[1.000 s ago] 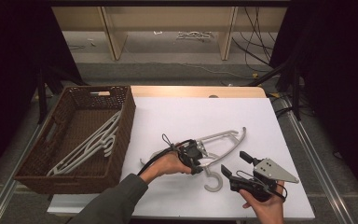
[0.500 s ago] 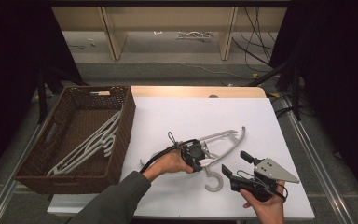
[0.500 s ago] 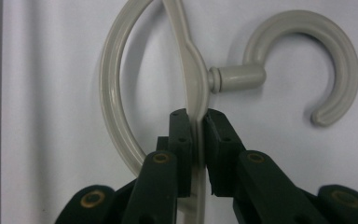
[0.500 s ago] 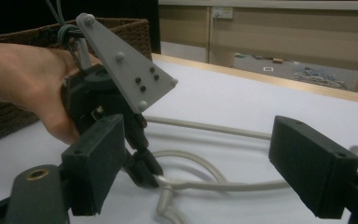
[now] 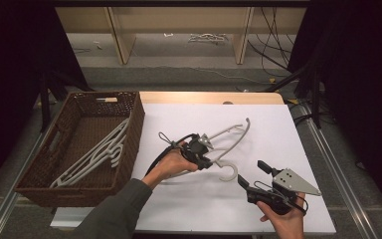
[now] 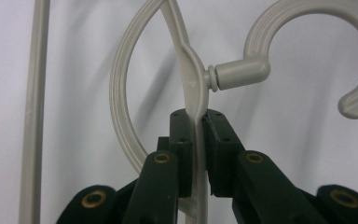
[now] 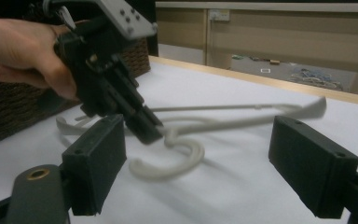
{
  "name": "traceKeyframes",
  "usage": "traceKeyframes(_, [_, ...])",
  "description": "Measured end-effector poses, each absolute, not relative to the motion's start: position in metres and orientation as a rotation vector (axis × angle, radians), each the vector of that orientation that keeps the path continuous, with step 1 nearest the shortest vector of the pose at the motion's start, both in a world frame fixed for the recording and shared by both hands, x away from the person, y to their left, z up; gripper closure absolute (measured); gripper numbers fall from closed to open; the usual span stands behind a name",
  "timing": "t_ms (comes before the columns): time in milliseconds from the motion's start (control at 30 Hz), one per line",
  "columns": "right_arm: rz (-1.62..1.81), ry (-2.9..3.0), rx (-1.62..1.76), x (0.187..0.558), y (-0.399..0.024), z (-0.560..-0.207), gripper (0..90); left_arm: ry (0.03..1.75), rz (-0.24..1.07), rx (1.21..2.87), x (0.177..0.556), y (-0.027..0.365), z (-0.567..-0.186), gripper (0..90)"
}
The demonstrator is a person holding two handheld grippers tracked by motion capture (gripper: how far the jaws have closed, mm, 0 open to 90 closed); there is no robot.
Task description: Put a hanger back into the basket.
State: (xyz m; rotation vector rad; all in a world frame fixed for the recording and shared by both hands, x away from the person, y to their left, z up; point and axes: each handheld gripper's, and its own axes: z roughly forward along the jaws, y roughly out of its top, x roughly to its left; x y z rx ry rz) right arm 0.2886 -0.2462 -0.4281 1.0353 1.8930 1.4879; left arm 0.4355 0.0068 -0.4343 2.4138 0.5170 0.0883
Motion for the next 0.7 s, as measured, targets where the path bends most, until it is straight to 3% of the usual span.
traceKeyframes(333, [1.478, 1.893, 1.037, 0.289, -0.246, -0.428, 20.0, 0.661, 0.056, 2.208, 0.444, 0.033, -0.407, 82.3])
traceKeyframes(700, [1.485, 1.907, 1.041, 0.289, -0.245, -0.429, 19.9, 0.680, 0.040, 2.068, 0.429, 0.058, -0.360, 82.3])
